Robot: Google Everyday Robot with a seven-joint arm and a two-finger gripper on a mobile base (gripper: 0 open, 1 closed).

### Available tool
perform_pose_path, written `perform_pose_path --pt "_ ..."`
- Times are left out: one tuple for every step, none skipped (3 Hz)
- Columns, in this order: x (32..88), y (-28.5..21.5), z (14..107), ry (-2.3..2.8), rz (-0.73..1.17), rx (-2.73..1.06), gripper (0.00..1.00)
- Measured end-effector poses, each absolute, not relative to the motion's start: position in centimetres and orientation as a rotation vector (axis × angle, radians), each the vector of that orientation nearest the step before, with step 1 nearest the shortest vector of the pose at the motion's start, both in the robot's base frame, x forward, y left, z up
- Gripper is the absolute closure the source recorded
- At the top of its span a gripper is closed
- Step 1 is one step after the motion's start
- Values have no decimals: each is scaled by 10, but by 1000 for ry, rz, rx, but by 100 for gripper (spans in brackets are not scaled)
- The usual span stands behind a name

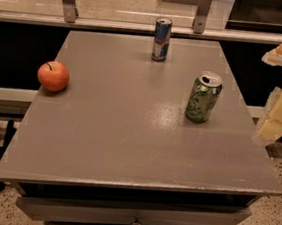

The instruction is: Move green can near redbull can

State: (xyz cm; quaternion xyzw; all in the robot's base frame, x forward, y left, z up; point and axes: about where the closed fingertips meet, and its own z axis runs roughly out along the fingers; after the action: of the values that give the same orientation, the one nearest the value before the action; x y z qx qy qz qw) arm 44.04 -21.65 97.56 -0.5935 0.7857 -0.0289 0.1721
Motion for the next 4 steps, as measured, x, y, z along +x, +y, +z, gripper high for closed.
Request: perform_pose_path --pt "452 -218 954 2229 1 -1603 0" --pt "476 -220 927 2197 79 -1489 0" --pt "500 -212 905 2154 204 -1336 0" --pt "515 -192 893 2089 354 -1203 0"
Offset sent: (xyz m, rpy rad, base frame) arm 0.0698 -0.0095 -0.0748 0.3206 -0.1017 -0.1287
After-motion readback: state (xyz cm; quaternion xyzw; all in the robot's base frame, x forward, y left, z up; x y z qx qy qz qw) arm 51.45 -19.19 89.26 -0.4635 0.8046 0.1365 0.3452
